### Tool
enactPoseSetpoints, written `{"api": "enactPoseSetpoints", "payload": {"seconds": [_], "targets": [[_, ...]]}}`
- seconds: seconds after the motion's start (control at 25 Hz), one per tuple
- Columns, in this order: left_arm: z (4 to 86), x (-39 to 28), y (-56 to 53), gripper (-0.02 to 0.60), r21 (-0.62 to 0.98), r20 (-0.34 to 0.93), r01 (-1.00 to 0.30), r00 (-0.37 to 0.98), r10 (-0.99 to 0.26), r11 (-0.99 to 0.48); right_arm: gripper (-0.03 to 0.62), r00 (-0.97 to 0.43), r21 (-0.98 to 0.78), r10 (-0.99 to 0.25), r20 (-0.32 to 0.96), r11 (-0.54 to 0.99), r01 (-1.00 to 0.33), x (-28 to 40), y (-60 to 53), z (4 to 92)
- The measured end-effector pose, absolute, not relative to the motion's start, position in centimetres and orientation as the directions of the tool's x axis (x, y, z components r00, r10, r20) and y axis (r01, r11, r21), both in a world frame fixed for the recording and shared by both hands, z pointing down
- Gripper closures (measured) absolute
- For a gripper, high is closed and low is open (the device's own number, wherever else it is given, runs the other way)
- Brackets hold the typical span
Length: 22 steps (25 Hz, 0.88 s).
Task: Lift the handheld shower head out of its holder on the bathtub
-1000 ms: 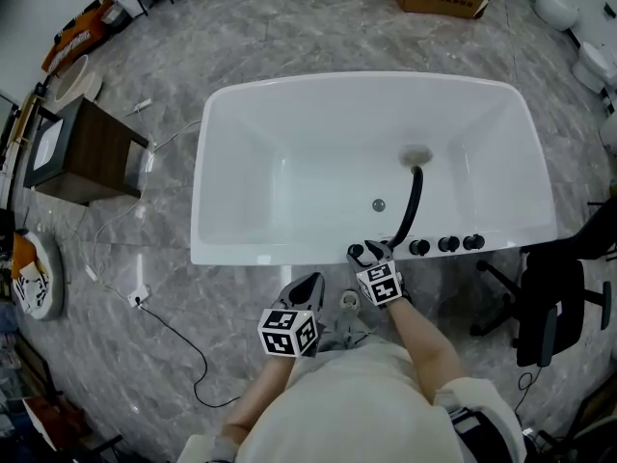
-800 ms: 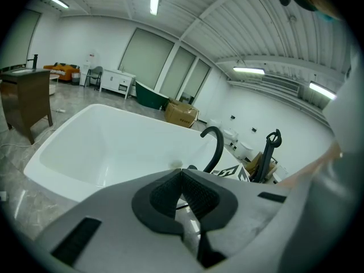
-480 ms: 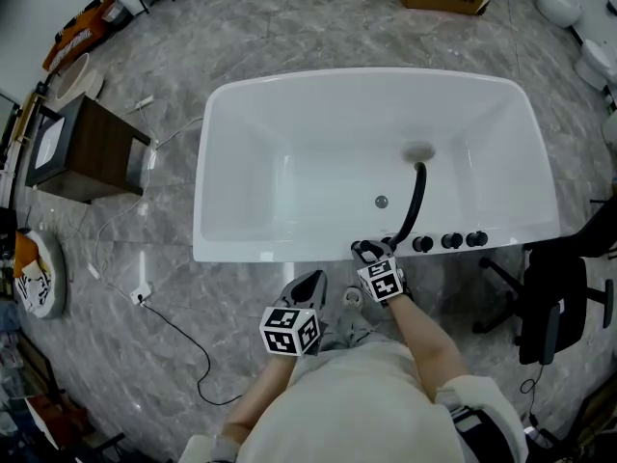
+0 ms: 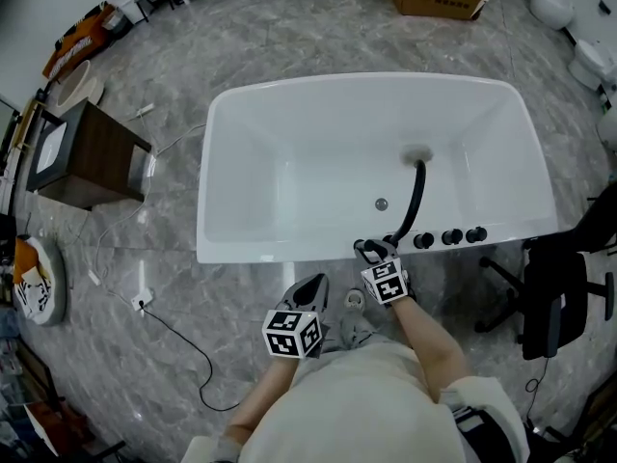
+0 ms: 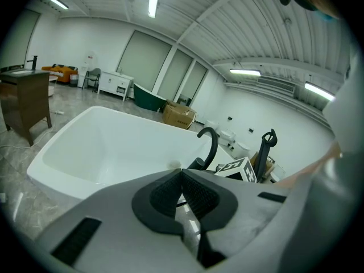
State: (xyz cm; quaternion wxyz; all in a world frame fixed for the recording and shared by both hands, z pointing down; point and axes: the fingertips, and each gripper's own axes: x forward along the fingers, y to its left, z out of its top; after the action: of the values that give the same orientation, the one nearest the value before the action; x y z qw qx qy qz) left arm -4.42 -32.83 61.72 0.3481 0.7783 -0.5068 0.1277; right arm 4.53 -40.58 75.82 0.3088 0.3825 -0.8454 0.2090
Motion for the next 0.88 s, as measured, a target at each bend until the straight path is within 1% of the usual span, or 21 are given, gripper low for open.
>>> {"api": "enactPoseSetpoints", "payload": {"seconds": [0.28,0.88], "targets": [[61.1,-4.8,-30.8,0.561,0.416,0.535,-0.868,0.473,-0.700,-0.269,0.450,-0.509,-0.089,-0.592,0.624,0.593,-0.800,4.6,-39.8,72.3],[59.6,-6.7,-24.3,0.561,0.423,0.493,-0.848,0.510,-0.705,-0.319,0.450,-0.443,-0.013,-0.739,0.507,0.508,-0.861,4.8,-35.7,64.6]]}}
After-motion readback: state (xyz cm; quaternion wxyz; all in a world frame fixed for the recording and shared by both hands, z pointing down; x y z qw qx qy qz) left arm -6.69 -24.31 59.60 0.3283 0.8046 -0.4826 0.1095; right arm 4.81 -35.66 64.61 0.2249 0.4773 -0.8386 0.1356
